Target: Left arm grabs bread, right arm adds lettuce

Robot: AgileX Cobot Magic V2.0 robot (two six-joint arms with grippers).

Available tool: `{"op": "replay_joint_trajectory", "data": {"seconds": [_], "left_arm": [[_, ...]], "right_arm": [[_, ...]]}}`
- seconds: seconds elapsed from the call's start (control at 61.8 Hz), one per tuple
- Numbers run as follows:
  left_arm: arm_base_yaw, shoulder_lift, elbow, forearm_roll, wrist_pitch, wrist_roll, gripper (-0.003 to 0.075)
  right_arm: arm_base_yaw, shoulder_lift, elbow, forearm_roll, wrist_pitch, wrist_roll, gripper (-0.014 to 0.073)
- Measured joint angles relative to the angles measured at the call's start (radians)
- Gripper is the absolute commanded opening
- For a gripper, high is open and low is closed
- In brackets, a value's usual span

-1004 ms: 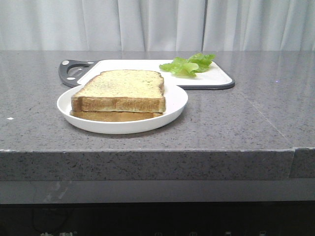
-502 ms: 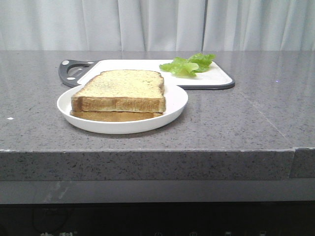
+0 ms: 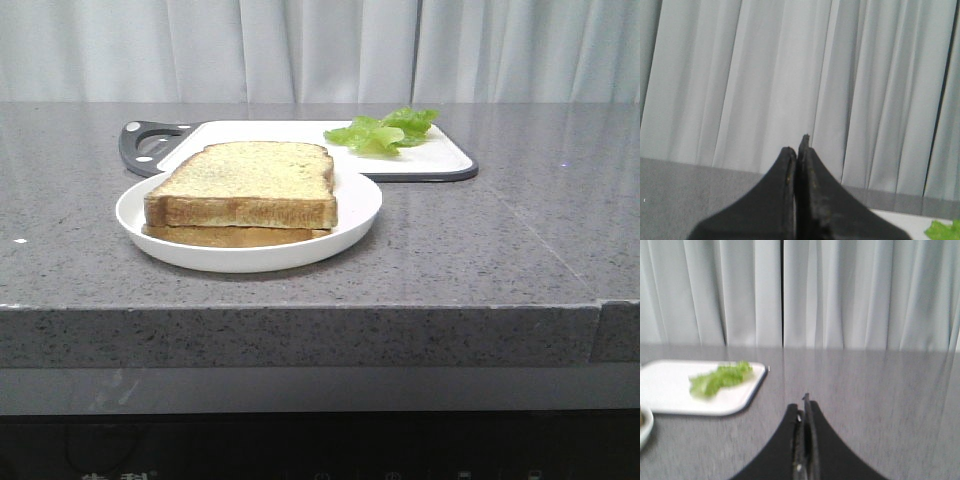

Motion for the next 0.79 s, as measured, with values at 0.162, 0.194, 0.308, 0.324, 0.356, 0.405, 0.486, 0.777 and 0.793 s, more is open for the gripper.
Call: {"op": "replay_joint_trajectory", "data": {"seconds": [0.162,0.194,0.308,0.324,0.356,0.405,0.486,0.777,0.793], "left_arm": [[0.000,0.090,-0.192,0.001,0.139,0.000,-0.0020],[0.000,0.117,-0.230,0.002,0.174,0.000,-0.0020],[0.000,0.213,-0.344,0.004,0.297,0.000,-0.0020],[0.000,0.230,-0.361,0.004,0.319,0.000,-0.0020],[0.000,0.257,-0.388,0.004,0.359,0.000,-0.0020],[0.000,0.300,-0.424,0.004,0.427,0.000,-0.0020],[0.000,0.356,-0.451,0.004,0.513,0.000,-0.0020],[0.000,0.468,-0.455,0.004,0.594,0.000,-0.0020],[0.000,0.471,-0.455,0.004,0.594,0.000,-0.0020]], "right_arm": [[0.000,0.088,-0.182,0.000,0.105,0.000,-0.0118],[0.000,0.116,-0.217,0.000,0.131,0.000,-0.0118],[0.000,0.221,-0.335,0.000,0.222,0.000,-0.0118],[0.000,0.233,-0.355,0.000,0.238,0.000,-0.0118],[0.000,0.263,-0.380,0.000,0.260,0.000,-0.0118],[0.000,0.309,-0.425,0.000,0.304,0.000,-0.0118],[0.000,0.373,-0.475,0.000,0.367,0.000,-0.0118],[0.000,0.515,-0.487,0.000,0.417,0.000,-0.0118],[0.000,0.519,-0.487,0.000,0.417,0.000,-0.0118]]}}
